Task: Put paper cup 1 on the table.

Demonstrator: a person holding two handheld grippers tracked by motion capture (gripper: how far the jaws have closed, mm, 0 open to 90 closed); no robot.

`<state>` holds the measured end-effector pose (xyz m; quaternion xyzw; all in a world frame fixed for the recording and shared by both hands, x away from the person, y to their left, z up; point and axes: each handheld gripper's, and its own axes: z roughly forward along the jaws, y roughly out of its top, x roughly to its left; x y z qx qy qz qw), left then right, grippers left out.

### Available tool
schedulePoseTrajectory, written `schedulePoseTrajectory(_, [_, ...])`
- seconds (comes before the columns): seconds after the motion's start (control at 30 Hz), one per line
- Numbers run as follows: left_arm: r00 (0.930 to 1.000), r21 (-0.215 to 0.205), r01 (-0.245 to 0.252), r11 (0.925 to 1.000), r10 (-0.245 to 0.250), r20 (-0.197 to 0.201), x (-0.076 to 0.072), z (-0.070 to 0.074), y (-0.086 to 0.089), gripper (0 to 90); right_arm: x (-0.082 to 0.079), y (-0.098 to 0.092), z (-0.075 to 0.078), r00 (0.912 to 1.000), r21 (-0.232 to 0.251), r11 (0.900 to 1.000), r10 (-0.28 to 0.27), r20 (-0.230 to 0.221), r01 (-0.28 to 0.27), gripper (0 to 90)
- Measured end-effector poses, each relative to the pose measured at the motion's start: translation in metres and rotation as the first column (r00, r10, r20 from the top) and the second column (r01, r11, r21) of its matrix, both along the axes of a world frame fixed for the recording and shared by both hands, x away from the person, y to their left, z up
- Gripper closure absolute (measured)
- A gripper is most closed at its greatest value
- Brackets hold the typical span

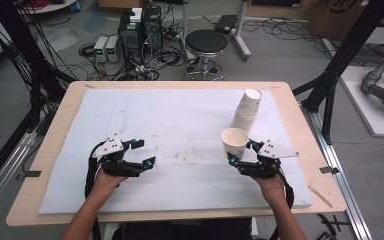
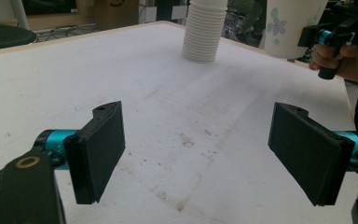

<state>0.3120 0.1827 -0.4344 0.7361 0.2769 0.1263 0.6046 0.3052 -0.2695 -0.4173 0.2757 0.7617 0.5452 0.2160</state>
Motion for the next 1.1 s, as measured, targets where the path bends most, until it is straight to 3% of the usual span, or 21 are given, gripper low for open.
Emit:
schedulePoseTrajectory(0.3, [1.0, -0.001, 0.004, 1.0, -0.004, -0.005, 0.002, -0.001, -0.001, 18.6, 0.002, -0.011, -0.004, 0.9985, 0.01, 0.998, -0.055, -0.004, 0.055, 34.2])
schedulePoseTrajectory(0.53, [1.0, 0.01, 0.006, 0.9999, -0.006, -0.002, 0.001, -0.001, -0.002, 18.6, 0.007, -0.02, -0.011, 0.9925, -0.028, 0.993, -0.117, -0.036, 0.116, 34.2])
schedulePoseTrajectory(0.63, [1.0, 0.011, 0.009, 0.9999, -0.009, -0.003, 0.0, 0.0, -0.003, 18.6, 0.01, -0.025, -0.015, 0.9847, -0.069, 0.984, -0.166, -0.053, 0.162, 34.2])
schedulePoseTrajectory(0.77, [0.9999, 0.018, 0.009, 0.9998, -0.009, -0.004, 0.0, 0.0, -0.004, 18.6, 0.017, -0.032, -0.024, 0.9685, -0.101, 0.973, -0.22, -0.116, 0.209, 34.1])
schedulePoseTrajectory(0.97, [0.9999, 0.018, 0.012, 0.9998, -0.011, -0.01, 0.001, -0.001, -0.005, 18.6, 0.023, -0.035, -0.031, 0.9559, -0.131, 0.965, -0.247, -0.159, 0.227, 34.0])
schedulePoseTrajectory(1.1, [0.9998, 0.027, 0.015, 0.9995, -0.014, -0.012, 0.001, -0.002, -0.005, 18.6, 0.025, -0.034, -0.031, 0.9519, -0.142, 0.963, -0.251, -0.176, 0.228, 33.9])
